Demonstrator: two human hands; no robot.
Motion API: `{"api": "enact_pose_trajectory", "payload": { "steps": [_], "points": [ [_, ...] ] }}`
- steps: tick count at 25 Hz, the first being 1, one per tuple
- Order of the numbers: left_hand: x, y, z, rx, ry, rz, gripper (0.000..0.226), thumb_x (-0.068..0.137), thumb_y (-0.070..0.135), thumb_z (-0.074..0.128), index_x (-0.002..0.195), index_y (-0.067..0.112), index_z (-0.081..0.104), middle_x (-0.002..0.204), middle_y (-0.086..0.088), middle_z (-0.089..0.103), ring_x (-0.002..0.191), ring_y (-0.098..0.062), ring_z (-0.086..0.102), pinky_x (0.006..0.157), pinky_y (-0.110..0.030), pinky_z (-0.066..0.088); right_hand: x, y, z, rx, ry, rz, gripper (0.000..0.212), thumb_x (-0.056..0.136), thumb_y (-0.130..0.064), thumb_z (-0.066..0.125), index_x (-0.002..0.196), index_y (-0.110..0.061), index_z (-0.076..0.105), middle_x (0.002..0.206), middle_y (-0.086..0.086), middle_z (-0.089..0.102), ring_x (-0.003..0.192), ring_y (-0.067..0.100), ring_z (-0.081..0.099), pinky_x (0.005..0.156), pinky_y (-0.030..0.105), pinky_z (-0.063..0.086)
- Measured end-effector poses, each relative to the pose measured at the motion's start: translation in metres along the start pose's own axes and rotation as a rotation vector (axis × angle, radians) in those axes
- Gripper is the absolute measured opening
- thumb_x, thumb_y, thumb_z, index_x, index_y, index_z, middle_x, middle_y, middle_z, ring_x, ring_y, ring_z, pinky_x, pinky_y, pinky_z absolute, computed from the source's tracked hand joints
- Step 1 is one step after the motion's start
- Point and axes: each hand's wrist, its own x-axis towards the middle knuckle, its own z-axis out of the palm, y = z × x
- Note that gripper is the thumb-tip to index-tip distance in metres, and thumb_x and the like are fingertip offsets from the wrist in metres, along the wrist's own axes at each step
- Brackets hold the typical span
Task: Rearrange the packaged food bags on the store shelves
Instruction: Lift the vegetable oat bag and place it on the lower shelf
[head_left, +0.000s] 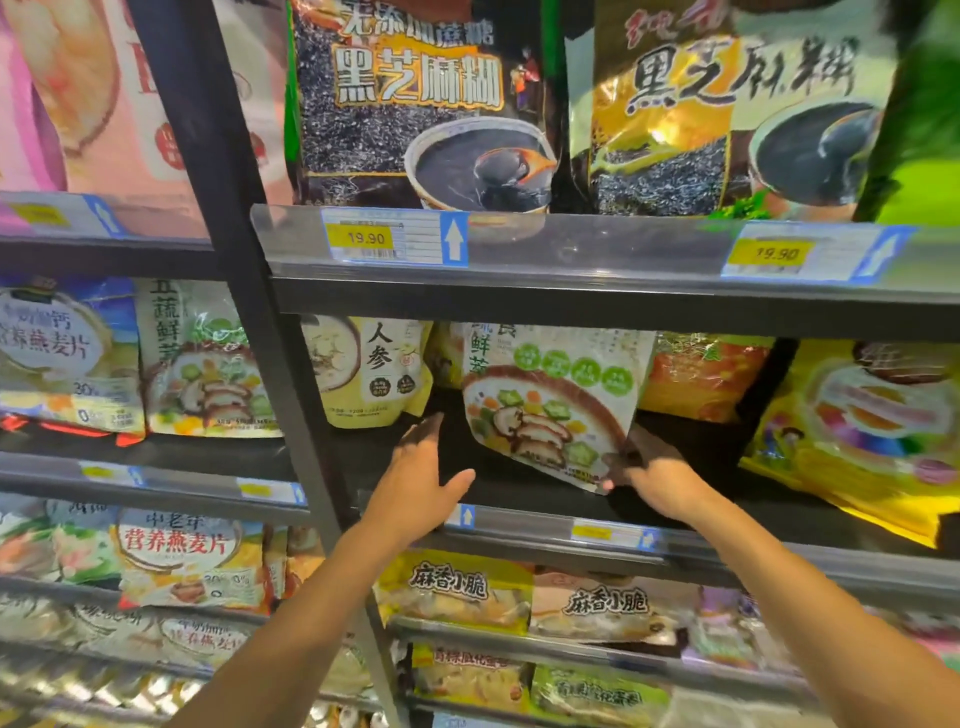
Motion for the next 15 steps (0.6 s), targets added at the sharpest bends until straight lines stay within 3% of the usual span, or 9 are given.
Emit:
{"api": "enact_pose_trajectory", "payload": {
  "steps": [1, 4, 6, 8, 11, 13, 15],
  "points": [
    [0.005, 0.001, 0.000, -0.015, -0.023, -0.008, 0.099, 0.094, 0.052, 0.069, 0.168, 0.021, 0.010, 0.169, -0.009, 0.029, 0.155, -0.030, 0.031, 0.120, -0.047, 0.040, -0.015, 0.006, -0.013, 0.030, -0.017, -0.018, 0.044, 0.099, -0.006, 0.066, 0.139, -0.017, 0.055, 0.116, 0.006, 0.072, 0.103, 0.027, 0.071, 0.092, 0.026, 0.058],
    [0.026, 0.013, 0.012, -0.101, -0.167, -0.044, 0.113, 0.086, 0.059, 0.076, 0.168, 0.021, 0.009, 0.170, -0.008, 0.029, 0.149, -0.033, 0.042, 0.115, -0.045, 0.045, -0.061, 0.023, -0.049, 0.044, -0.019, 0.008, 0.012, 0.103, -0.011, 0.060, 0.112, -0.019, 0.063, 0.086, 0.007, 0.076, 0.083, 0.023, 0.079, 0.088, 0.043, 0.062],
    [0.035, 0.026, 0.024, -0.188, -0.344, -0.050, 0.114, 0.079, 0.062, 0.081, 0.166, 0.020, 0.020, 0.164, -0.006, 0.043, 0.144, -0.028, 0.049, 0.112, -0.040, 0.048, -0.085, 0.025, -0.066, 0.012, 0.001, 0.001, 0.016, 0.104, -0.014, 0.061, 0.104, -0.030, 0.061, 0.087, 0.007, 0.075, 0.083, 0.018, 0.079, 0.082, 0.038, 0.061],
    [0.039, 0.040, 0.039, -0.263, -0.441, -0.031, 0.089, 0.083, 0.049, 0.084, 0.155, 0.017, 0.041, 0.147, -0.006, 0.063, 0.125, -0.019, 0.065, 0.108, -0.040, 0.053, -0.099, 0.028, -0.075, -0.054, 0.030, -0.011, 0.023, 0.104, -0.016, 0.061, 0.102, -0.039, 0.057, 0.088, 0.005, 0.075, 0.083, 0.012, 0.078, 0.077, 0.030, 0.057],
    [0.036, 0.056, 0.051, -0.223, -0.300, 0.043, 0.050, 0.094, 0.036, 0.076, 0.137, 0.018, 0.057, 0.119, -0.001, 0.073, 0.106, -0.017, 0.068, 0.093, -0.036, 0.055, -0.108, 0.028, -0.080, -0.084, 0.068, -0.030, 0.019, 0.104, -0.020, 0.060, 0.106, -0.039, 0.057, 0.083, 0.002, 0.077, 0.079, 0.008, 0.076, 0.076, 0.030, 0.057],
    [0.033, 0.065, 0.048, -0.221, -0.233, 0.076, 0.047, 0.096, 0.033, 0.074, 0.138, 0.018, 0.058, 0.113, -0.005, 0.074, 0.105, -0.023, 0.068, 0.087, -0.036, 0.053, -0.107, 0.027, -0.083, -0.049, 0.117, -0.028, 0.017, 0.105, -0.017, 0.059, 0.107, -0.034, 0.059, 0.080, 0.004, 0.077, 0.076, 0.011, 0.076, 0.074, 0.030, 0.057],
    [0.032, 0.067, 0.042, -0.287, -0.215, 0.063, 0.044, 0.096, 0.032, 0.074, 0.135, 0.019, 0.060, 0.112, -0.006, 0.073, 0.104, -0.024, 0.067, 0.086, -0.037, 0.052, -0.105, 0.021, -0.088, 0.005, 0.177, -0.030, 0.004, 0.103, -0.014, 0.061, 0.103, -0.018, 0.062, 0.078, 0.006, 0.075, 0.072, 0.013, 0.075, 0.072, 0.032, 0.055]
  ]
}}
